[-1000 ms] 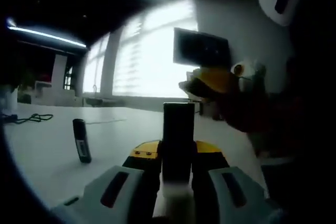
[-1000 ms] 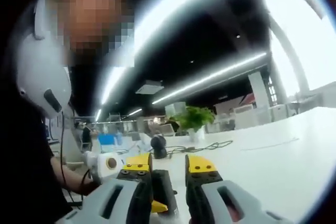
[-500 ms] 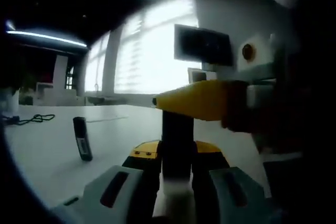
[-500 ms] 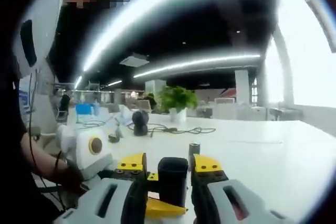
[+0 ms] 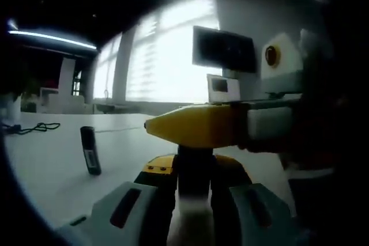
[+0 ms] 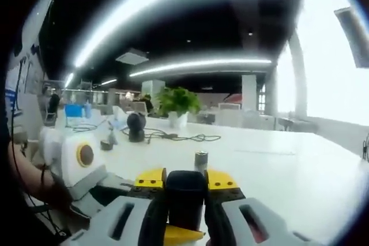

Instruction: Pick up cosmetic bottle twist off cap place on table pick up cap screw tight cap place on table

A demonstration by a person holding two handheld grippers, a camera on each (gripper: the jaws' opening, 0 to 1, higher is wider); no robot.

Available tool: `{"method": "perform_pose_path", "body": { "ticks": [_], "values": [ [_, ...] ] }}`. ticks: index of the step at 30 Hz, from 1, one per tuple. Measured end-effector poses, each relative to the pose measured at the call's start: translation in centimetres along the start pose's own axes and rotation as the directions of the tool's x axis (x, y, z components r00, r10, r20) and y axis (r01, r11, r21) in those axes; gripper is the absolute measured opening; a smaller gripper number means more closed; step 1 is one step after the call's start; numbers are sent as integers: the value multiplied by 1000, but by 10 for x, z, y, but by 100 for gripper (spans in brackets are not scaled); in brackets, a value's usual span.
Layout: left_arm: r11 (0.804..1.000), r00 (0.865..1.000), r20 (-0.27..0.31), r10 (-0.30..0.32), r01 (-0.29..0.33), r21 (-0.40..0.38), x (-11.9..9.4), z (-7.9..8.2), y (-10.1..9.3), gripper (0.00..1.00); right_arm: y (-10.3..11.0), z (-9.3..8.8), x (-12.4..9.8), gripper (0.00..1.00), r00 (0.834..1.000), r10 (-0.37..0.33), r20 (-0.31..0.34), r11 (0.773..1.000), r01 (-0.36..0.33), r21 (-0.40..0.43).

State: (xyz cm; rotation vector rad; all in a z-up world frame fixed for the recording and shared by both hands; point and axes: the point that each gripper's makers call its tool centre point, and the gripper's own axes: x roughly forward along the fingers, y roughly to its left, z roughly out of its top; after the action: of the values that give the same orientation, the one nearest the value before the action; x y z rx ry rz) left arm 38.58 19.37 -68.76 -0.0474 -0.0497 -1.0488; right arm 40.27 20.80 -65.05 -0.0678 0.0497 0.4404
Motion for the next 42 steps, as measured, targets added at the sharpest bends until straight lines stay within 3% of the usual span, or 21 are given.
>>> {"method": "perform_pose_path", "body": {
  "ticks": [20,25,36,42],
  "values": [
    [1000,1000,-1,-3,3,6,2,0,0,12,2,0,0,17,998,66,14,997,-67,27],
    [1000,1000,-3,-8,8,2,1,0,0,11,3,0,-1,17,993,117,16,993,-118,23],
    [1000,1000,-6,-19,19,-2,1,0,-1,10,8,0,-3,16,966,257,18,966,-257,35],
    [1000,1000,-7,-30,30,-6,0,0,-2,10,15,1,-4,16,934,357,17,934,-357,-16]
  ]
}}
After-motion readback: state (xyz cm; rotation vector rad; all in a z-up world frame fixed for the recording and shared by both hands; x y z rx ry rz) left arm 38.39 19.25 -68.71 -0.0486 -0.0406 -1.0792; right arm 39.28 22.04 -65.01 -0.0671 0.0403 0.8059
